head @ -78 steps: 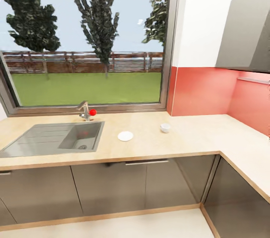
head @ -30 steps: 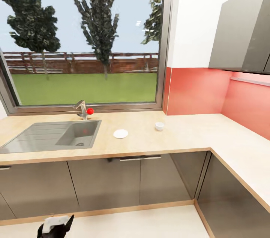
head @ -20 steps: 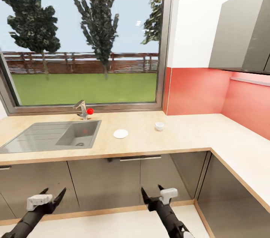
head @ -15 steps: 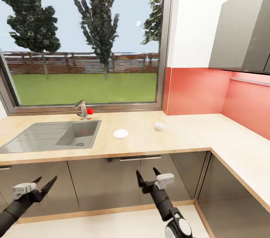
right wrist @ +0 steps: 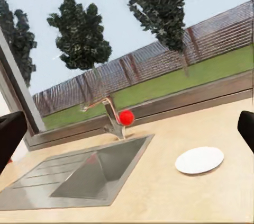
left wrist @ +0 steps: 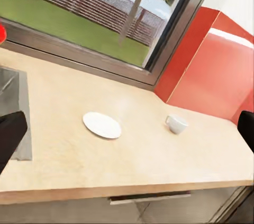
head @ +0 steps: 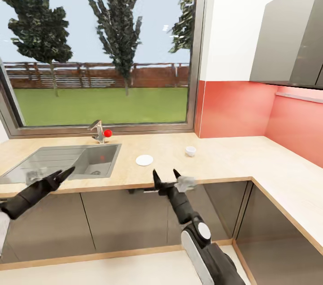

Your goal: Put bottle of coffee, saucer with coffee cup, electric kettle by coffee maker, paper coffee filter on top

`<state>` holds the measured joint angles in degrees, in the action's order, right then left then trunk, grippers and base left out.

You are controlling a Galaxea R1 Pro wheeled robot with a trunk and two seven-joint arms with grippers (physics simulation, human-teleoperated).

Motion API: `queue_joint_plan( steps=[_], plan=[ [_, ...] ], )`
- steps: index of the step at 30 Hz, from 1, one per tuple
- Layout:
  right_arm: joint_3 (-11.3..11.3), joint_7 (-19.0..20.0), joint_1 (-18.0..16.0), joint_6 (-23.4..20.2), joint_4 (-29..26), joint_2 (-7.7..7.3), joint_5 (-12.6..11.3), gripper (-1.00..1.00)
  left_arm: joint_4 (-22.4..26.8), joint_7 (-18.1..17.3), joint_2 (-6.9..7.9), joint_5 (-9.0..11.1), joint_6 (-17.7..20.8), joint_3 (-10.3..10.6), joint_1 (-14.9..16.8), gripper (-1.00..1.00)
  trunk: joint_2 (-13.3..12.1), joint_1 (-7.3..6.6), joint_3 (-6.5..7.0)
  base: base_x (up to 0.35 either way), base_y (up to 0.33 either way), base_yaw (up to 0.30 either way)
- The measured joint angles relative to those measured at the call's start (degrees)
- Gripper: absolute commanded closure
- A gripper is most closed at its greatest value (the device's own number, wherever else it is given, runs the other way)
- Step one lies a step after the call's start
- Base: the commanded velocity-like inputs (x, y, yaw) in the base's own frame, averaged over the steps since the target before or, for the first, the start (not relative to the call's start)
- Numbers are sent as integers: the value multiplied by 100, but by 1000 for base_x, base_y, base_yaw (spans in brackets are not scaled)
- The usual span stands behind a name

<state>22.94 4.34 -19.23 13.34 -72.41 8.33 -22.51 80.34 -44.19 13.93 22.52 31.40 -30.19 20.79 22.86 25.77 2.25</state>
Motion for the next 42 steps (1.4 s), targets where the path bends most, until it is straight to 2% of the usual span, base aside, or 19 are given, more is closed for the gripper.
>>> queue_joint_plan(
  steps=[4, 5, 6, 7, 8, 10, 12, 13, 15, 17, 20, 22, 25, 31, 35, 39, 42],
  plan=[
    [-4, -304, -621, -969, -25, 9, -28, -100, -672, 95, 72, -849, 285, 148, 1186, -100, 0, 0, 0, 0, 0, 0],
    [-16, -338, -883, -1214, -31, 10, -31, -100, -1150, 101, 84, -1215, 466, 224, 1701, -100, -2, 1, 1, 0, 0, 0],
    [-35, -350, -1043, -1338, -36, 7, -34, -100, -1474, 101, 92, -1430, 595, 258, 2060, -100, 0, 0, 0, 0, 0, 0],
    [-52, -354, -1107, -1395, -38, 4, -36, -100, -1643, 95, 98, -1539, 649, 270, 2221, -100, 1, -1, -1, 0, 0, 0],
    [-151, -354, -1230, -1544, -62, -11, -43, -100, -2082, 76, 111, -1769, 756, 295, 2587, -100, -1, 0, 0, 0, 0, 0],
    [-390, -338, -1313, -1794, -101, -31, -49, -100, -2543, 67, 131, -1931, 842, 317, 2931, -100, 1, -1, -2, 0, 0, 0],
    [-672, -322, -1352, -2225, -121, -44, -59, -100, -2834, 60, 141, -2003, 915, 331, 3100, -100, 1, -1, -2, 0, 0, 0],
    [-709, -321, -1357, -2330, -123, -46, -62, -100, -2868, 54, 142, -2010, 939, 333, 3118, -100, 1, -1, -2, 0, 0, 0],
    [-803, -294, -1370, -2841, -127, -50, -72, -100, -2951, -2, 144, -2028, 1182, 379, 3160, -100, 1, -1, -2, 0, 0, 0],
    [-838, 9, -1406, -3304, -119, -56, -76, -100, -2976, -147, 137, -2028, 1524, 635, 3139, -100, 1, -1, -2, 0, 0, 0],
    [-945, 773, -1493, -3699, -75, -66, -63, -100, -2935, -427, 136, -2026, 1673, 1022, 3103, -100, 1, -1, -2, 0, 0, 0],
    [-1133, 1125, -1514, -3937, 57, -69, -57, -100, -2922, -550, 146, -2043, 1690, 1127, 3089, -100, 1, -1, -2, 0, 0, 0],
    [-1320, 1311, -1525, -4233, 282, -65, -64, -100, -2900, -614, 165, -2049, 1720, 1180, 3084, -100, 1, -1, -2, 0, 0, 0],
    [-1357, 1377, -1529, -4455, 390, -63, -67, -100, -2893, -645, 159, -2033, 1729, 1295, 3079, -100, 2, -3, -2, 91, 0, 0],
    [-1378, 1382, -1529, -4919, 372, -73, -95, -100, -2899, -669, 159, -2011, 1732, 1495, 3071, -100, 2, -4, -2, 307, 0, 0],
    [-1375, 1385, -1529, -5082, 378, -95, -96, -100, -2910, -1174, 165, -2030, 1713, 1540, 3030, -100, 2, -5, -3, 331, -40, 0],
    [-1370, 1385, -1530, -5091, 387, -105, -88, -100, -2928, -1356, 170, -2041, 1707, 1539, 3021, -100, 2, -4, -3, 316, -105, 0]
  ],
)
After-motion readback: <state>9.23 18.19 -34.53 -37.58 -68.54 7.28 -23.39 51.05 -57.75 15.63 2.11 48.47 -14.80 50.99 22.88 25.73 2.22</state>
